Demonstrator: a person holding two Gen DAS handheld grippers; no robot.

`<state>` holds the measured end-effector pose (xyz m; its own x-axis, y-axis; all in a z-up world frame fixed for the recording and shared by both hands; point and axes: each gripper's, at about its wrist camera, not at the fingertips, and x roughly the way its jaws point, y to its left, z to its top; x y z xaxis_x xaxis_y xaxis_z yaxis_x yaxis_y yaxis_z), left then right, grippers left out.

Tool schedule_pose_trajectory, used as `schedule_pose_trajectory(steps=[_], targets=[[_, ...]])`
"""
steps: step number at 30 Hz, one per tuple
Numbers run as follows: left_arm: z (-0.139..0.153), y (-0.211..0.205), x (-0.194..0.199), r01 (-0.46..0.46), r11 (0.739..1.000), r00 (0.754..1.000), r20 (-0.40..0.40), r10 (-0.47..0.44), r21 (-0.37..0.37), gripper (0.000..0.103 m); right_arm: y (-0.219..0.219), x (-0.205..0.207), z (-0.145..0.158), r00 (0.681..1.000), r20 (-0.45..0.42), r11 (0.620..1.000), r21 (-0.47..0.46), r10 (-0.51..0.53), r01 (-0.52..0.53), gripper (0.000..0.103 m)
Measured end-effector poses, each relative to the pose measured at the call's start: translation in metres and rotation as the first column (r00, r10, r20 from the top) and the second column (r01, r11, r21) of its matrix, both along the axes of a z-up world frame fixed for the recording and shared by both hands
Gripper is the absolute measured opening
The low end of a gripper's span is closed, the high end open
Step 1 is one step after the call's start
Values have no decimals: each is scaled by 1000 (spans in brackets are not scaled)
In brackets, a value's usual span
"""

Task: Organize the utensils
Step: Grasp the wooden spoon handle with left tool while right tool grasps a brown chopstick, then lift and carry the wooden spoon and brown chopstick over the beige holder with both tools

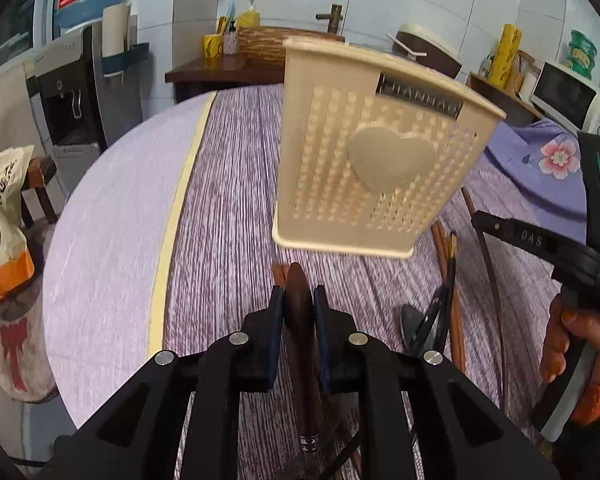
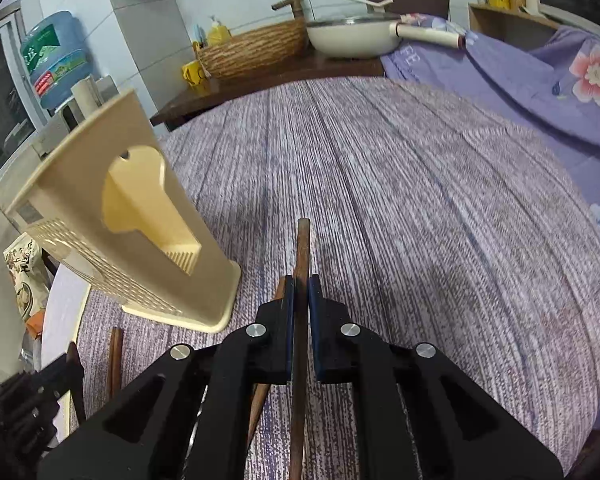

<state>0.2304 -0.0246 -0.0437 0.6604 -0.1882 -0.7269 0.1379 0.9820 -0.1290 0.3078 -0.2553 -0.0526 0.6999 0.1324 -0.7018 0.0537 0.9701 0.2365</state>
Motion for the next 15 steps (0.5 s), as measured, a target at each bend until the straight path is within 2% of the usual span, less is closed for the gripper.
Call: schedule_pose_trajectory(steps=[7, 15], targets=[[24, 3, 4, -4, 1000, 998, 67, 5, -16, 15, 0, -18, 32, 993, 117, 999, -44, 24, -19, 8], [56, 11, -9, -23, 999, 983, 179, 28, -33, 15, 6, -57, 76, 957, 280, 992, -120, 70, -38, 7]])
